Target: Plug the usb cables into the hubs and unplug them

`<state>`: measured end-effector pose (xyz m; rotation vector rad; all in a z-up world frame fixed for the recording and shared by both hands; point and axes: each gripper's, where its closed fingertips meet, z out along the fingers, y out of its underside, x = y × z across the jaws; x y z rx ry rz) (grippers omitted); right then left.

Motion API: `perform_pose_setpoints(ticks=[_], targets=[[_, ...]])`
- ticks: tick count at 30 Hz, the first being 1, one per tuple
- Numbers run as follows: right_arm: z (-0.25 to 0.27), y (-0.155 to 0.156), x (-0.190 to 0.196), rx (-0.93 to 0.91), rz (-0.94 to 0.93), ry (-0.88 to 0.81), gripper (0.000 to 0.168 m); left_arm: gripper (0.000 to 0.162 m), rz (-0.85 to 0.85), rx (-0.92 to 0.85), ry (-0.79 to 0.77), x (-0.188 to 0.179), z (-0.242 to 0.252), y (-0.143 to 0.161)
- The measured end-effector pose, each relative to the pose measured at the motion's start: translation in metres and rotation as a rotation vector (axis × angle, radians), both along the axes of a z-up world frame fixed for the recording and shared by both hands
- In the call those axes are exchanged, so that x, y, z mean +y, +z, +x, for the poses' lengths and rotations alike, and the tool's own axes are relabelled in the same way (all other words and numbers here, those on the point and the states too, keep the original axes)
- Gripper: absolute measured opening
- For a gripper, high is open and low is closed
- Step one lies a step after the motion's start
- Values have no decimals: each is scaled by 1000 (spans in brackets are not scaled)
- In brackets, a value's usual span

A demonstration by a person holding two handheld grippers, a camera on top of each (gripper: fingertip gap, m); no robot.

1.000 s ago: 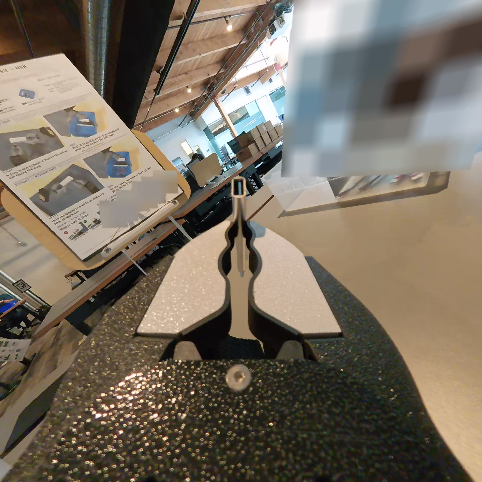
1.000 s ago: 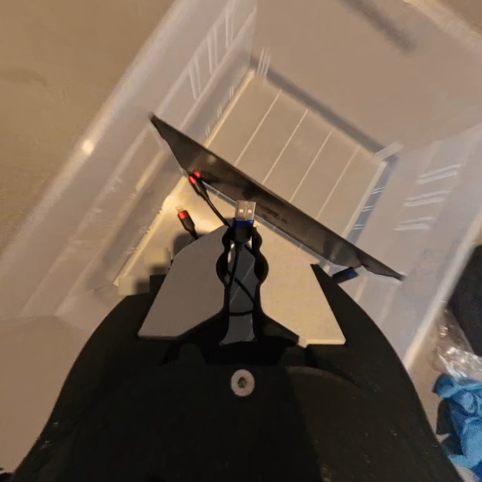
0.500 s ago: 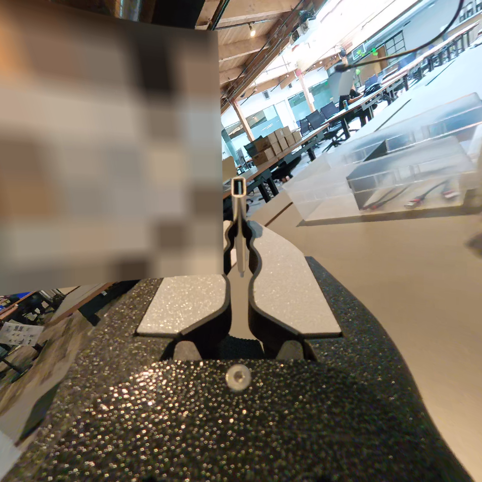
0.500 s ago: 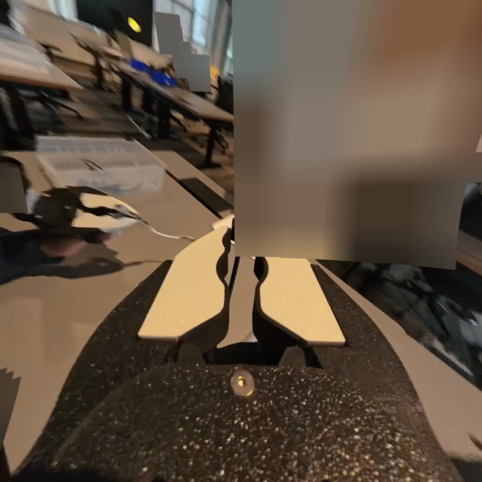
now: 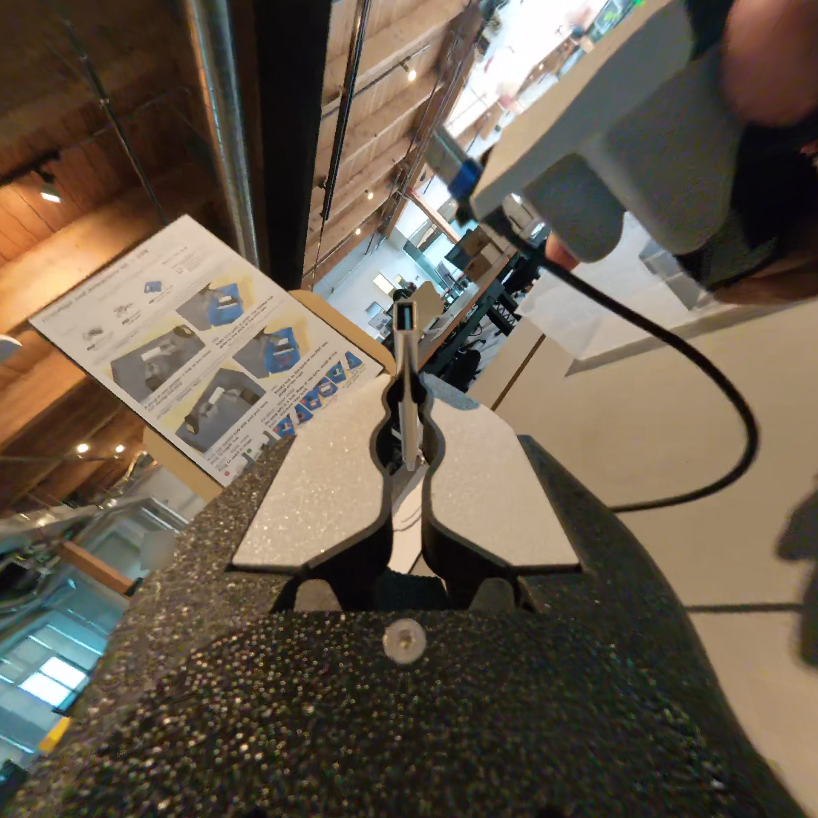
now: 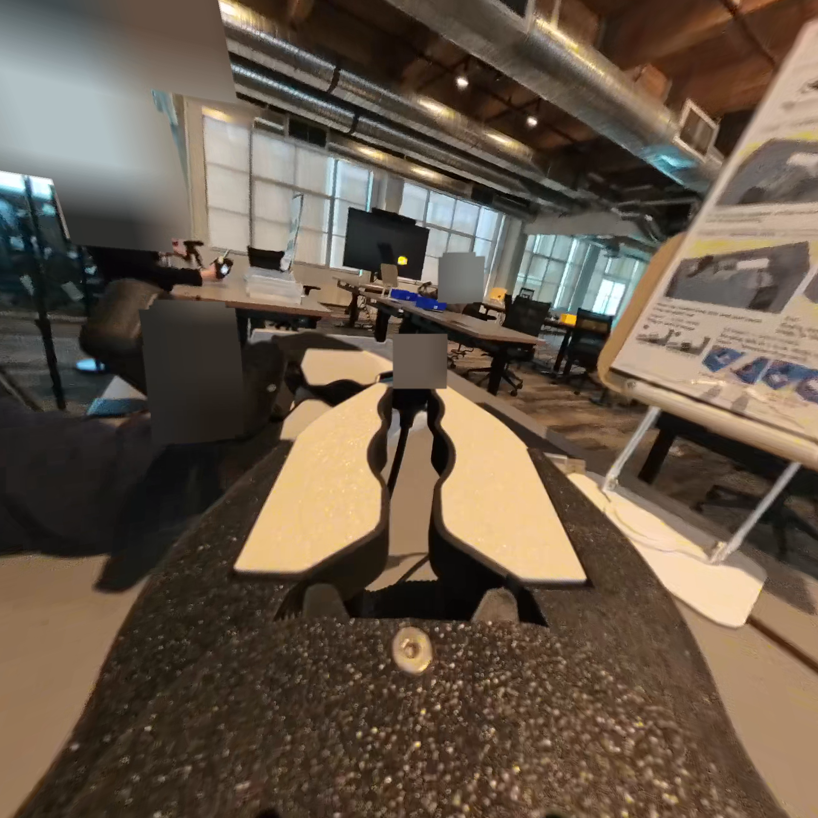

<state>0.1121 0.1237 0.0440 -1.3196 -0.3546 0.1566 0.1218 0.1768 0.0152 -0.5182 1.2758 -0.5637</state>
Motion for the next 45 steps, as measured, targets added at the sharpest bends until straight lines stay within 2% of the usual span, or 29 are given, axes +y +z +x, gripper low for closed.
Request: perform_pose_setpoints(ticks=[4, 8, 16, 28, 32, 38, 45], targets=[[-16, -23, 0, -142, -9, 6, 15, 7, 31, 0, -7, -8, 1, 5], [-23, -26, -4, -96, 8, 70, 15, 7, 83, 13, -16, -18, 2, 1], [-20, -39, 2, -88, -26, 76, 15, 7, 126, -7, 1, -23, 0, 5], [-23, -42, 3, -19, -85, 140, 15, 7, 116, 14, -5, -21, 4, -4], [-27, -43, 2, 55, -109, 207, 15, 7, 96, 9, -4, -17, 4, -3], [-28, -37, -3, 271, -134, 364, 14, 7, 99, -1, -7, -19, 4, -4], [-33, -32, -7, 390, -149, 475, 15, 7, 116, -23, -8, -22, 2, -1]])
